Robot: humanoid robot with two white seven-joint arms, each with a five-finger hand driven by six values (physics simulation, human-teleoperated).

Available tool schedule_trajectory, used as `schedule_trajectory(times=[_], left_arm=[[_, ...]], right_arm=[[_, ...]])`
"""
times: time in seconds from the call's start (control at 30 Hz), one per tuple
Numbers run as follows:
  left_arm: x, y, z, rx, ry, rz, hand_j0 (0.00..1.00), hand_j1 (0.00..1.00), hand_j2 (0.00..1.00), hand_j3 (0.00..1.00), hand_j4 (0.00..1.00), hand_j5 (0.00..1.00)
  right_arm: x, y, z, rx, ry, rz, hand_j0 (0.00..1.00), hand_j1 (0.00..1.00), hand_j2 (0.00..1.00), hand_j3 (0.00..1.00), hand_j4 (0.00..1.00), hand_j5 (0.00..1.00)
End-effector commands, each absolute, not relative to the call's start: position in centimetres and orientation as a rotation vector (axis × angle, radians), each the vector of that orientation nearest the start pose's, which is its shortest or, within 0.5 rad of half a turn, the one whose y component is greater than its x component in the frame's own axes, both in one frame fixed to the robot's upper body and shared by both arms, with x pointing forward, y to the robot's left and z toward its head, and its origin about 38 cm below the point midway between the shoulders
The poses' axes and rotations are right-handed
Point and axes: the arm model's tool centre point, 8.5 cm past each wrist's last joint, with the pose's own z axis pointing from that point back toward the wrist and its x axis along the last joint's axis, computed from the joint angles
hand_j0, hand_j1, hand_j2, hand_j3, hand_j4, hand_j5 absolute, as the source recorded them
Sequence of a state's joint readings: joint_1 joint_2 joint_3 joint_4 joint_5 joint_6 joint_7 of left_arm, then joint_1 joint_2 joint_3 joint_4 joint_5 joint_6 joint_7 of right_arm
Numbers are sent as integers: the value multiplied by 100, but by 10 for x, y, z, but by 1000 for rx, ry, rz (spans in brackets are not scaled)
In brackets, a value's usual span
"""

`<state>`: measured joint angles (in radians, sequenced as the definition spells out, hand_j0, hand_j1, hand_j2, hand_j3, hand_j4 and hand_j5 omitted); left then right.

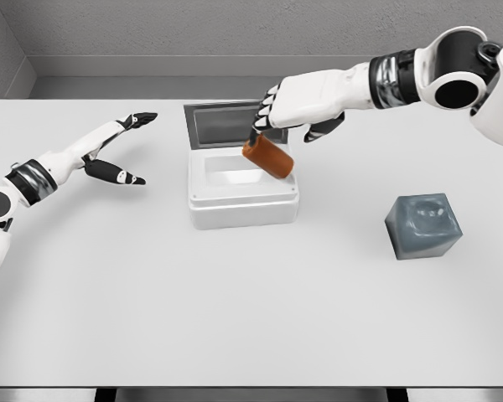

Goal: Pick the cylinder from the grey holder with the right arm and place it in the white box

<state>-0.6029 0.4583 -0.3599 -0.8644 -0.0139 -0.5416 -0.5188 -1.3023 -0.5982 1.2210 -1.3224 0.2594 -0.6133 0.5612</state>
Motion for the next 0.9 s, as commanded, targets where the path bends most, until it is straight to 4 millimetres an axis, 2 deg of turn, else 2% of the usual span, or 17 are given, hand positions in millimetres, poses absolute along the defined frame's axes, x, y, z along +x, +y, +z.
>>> schedule_trajectory(times=[0.0, 0.07, 0.1, 0.13, 0.17, 0.23, 0.33, 0.47, 0.5, 0.53, 0.57, 0.63, 0.73, 0.77, 0.87], left_arm=[[490, 330, 124, 46, -1588, -1113, 100, 100, 100, 100, 100, 100], [490, 332, 125, 50, -1585, -1112, 100, 100, 100, 100, 100, 100], [490, 333, 125, 50, -1583, -1113, 100, 100, 100, 100, 100, 100], [489, 334, 124, 54, -1581, -1113, 100, 100, 100, 100, 100, 100], [489, 334, 124, 53, -1582, -1115, 100, 100, 100, 100, 100, 100], [490, 330, 124, 46, -1585, -1114, 100, 100, 100, 100, 100, 100], [490, 333, 125, 52, -1587, -1112, 100, 100, 100, 100, 100, 100], [491, 334, 126, 56, -1587, -1114, 100, 100, 100, 100, 100, 100], [493, 335, 131, 61, -1600, -1107, 100, 100, 100, 100, 100, 100], [497, 336, 139, 74, -1609, -1107, 100, 100, 100, 100, 100, 100], [498, 340, 130, 68, -1589, -1082, 100, 100, 100, 100, 100, 100], [511, 343, 134, 79, -1576, -1056, 100, 100, 100, 100, 100, 100], [519, 341, 134, 66, -1556, -1047, 100, 100, 100, 100, 100, 100], [519, 336, 132, 12, -1519, -1093, 100, 100, 100, 100, 100, 100], [530, 327, 131, -8, -1511, -1054, 100, 100, 100, 100, 100, 100]], right_arm=[[482, -146, 310, 374, 1628, -2894, 96, 96, 96, 96, 96, 96], [481, -148, 318, 393, 1643, -2872, 100, 100, 100, 100, 100, 100], [480, -150, 330, 422, 1681, -2837, 100, 100, 100, 100, 100, 100], [478, -162, 334, 449, 1688, -2840, 100, 100, 100, 100, 100, 100], [472, -170, 342, 474, 1685, -2824, 100, 100, 100, 100, 100, 100], [462, -172, 349, 478, 1701, -2783, 100, 100, 100, 100, 100, 100], [434, -222, 369, 554, 1762, -2749, 100, 100, 100, 100, 100, 100], [428, -265, 368, 602, 1807, -2829, 100, 100, 100, 100, 100, 100], [425, -281, 370, 635, 1815, -2858, 100, 100, 100, 100, 100, 100], [424, -289, 365, 631, 1815, -2885, 100, 100, 100, 100, 100, 100], [423, -292, 355, 611, 1814, -2911, 100, 100, 100, 100, 100, 100], [422, -296, 352, 611, 1812, -2926, 100, 100, 100, 100, 100, 100], [421, -296, 348, 598, 1811, -2933, 100, 100, 100, 100, 100, 100], [421, -295, 348, 596, 1812, -2932, 100, 100, 100, 100, 100, 100], [421, -297, 348, 602, 1814, -2936, 100, 100, 100, 100, 100, 100]])
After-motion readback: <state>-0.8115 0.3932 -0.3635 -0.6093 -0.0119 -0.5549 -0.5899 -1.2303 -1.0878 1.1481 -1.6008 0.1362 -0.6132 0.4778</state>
